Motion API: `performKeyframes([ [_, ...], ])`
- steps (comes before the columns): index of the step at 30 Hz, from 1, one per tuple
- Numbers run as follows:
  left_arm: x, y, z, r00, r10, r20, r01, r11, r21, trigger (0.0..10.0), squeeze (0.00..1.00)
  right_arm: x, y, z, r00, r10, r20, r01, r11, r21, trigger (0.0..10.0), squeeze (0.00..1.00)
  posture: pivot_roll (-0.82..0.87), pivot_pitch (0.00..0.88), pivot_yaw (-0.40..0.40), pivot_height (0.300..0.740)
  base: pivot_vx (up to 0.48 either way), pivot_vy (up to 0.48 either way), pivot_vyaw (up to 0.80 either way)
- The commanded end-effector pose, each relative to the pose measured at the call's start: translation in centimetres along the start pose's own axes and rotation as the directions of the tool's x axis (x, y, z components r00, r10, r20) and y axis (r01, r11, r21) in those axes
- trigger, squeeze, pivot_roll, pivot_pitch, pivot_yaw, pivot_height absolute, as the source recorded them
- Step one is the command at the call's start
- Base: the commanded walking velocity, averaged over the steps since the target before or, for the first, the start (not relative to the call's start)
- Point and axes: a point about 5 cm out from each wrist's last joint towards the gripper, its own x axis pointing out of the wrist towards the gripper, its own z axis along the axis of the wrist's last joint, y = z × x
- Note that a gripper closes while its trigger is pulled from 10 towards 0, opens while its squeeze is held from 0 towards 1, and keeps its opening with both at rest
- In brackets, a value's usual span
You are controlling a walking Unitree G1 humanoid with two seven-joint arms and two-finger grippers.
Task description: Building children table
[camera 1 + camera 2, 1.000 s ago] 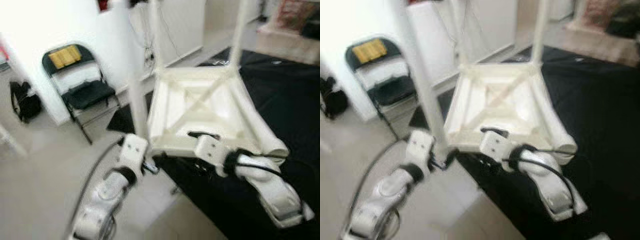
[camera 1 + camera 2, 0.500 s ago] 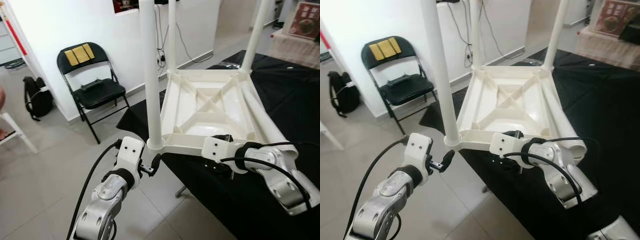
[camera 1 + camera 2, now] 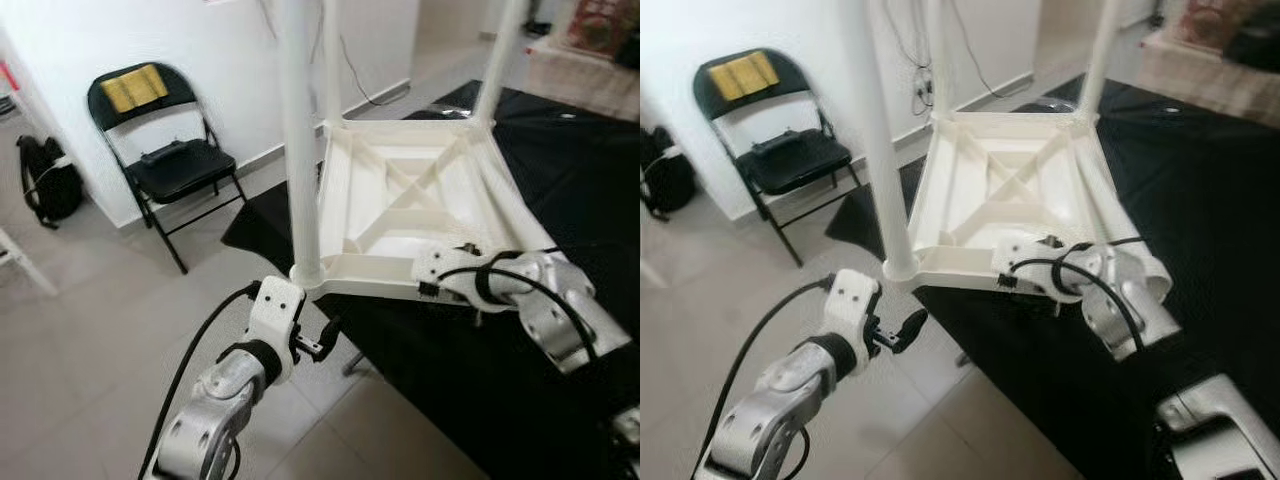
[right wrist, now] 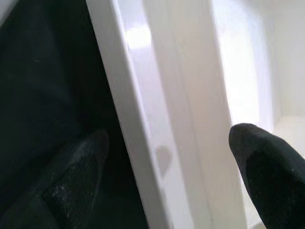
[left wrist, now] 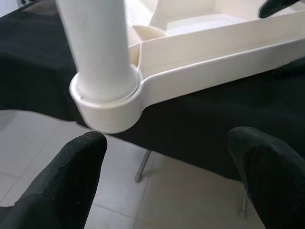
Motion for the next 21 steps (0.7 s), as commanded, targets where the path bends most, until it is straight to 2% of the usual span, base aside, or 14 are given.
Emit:
performKeyframes([
  [1, -0.2, 0.0, -0.4, 1.000, -0.002, -0.024, 0.002, 1.000, -0.004, 10.0, 0.00, 0.3, 0.4, -0.4, 0.998, 0.050, -0.049, -0.050, 0.999, 0.003, 10.0, 0.00, -0.06, 0.139, -0.011, 0.740, 0.000, 0.000, 0.00],
  [4, -0.3, -0.1, -0.4, 1.000, -0.001, -0.023, 0.001, 1.000, -0.004, 10.0, 0.00, 0.0, 0.1, -0.6, 0.995, 0.070, -0.067, -0.069, 0.998, 0.006, 10.0, 0.00, -0.06, 0.141, -0.014, 0.740, 0.000, 0.000, 0.00],
  [7, -0.3, -0.1, -0.3, 1.000, -0.001, -0.022, 0.001, 1.000, -0.003, 10.0, 0.00, -0.7, -0.4, -1.3, 0.979, 0.152, -0.139, -0.152, 0.988, 0.014, 10.0, 0.00, -0.07, 0.141, -0.017, 0.740, 0.000, 0.000, 0.00],
  [12, -0.2, -0.2, -0.2, 1.000, 0.001, -0.017, -0.001, 1.000, 0.000, 10.0, 0.00, -0.4, -0.3, -1.8, 0.956, 0.225, -0.189, -0.224, 0.974, 0.027, 10.0, 0.00, -0.07, 0.142, -0.032, 0.740, 0.000, 0.000, 0.00],
  [13, -0.2, -0.2, -0.2, 1.000, 0.001, -0.017, -0.001, 1.000, 0.000, 10.0, 0.00, -0.3, -0.2, -1.9, 0.953, 0.230, -0.198, -0.229, 0.973, 0.028, 6.0, 0.00, -0.07, 0.142, -0.032, 0.740, 0.000, 0.000, 0.00],
  [14, -0.2, -0.2, -0.2, 1.000, 0.004, -0.015, -0.004, 1.000, 0.000, 10.0, 0.00, -0.1, 0.0, -1.9, 0.948, 0.246, -0.201, -0.245, 0.969, 0.029, 4.4, 0.00, -0.07, 0.143, -0.033, 0.740, 0.000, 0.000, 0.00],
  [15, -0.3, -0.2, -0.2, 1.000, 0.007, -0.014, -0.007, 1.000, -0.002, 10.0, 0.00, 0.1, 0.2, -1.8, 0.944, 0.259, -0.204, -0.258, 0.966, 0.028, 2.2, 0.00, -0.07, 0.144, -0.035, 0.740, 0.000, 0.000, 0.00],
  [16, -0.3, -0.2, -0.2, 1.000, 0.007, -0.014, -0.007, 1.000, -0.002, 10.0, 0.00, 0.1, 0.2, -1.8, 0.944, 0.259, -0.204, -0.258, 0.966, 0.028, 2.2, 0.00, -0.07, 0.144, -0.035, 0.740, 0.000, 0.000, 0.00],
  [17, -0.3, -0.2, -0.1, 1.000, 0.009, -0.014, -0.009, 1.000, -0.002, 10.0, 0.00, 0.3, 0.3, -1.8, 0.939, 0.268, -0.216, -0.268, 0.963, 0.033, 0.0, 0.00, -0.07, 0.144, -0.036, 0.740, 0.000, 0.000, 0.00],
  [21, -0.4, -0.2, 0.0, 1.000, 0.013, -0.012, -0.013, 1.000, 0.000, 10.0, 0.00, 1.0, 0.8, -1.7, 0.928, 0.288, -0.236, -0.285, 0.957, 0.048, 0.0, 0.00, -0.07, 0.147, -0.042, 0.740, 0.000, 0.000, 0.00],
])
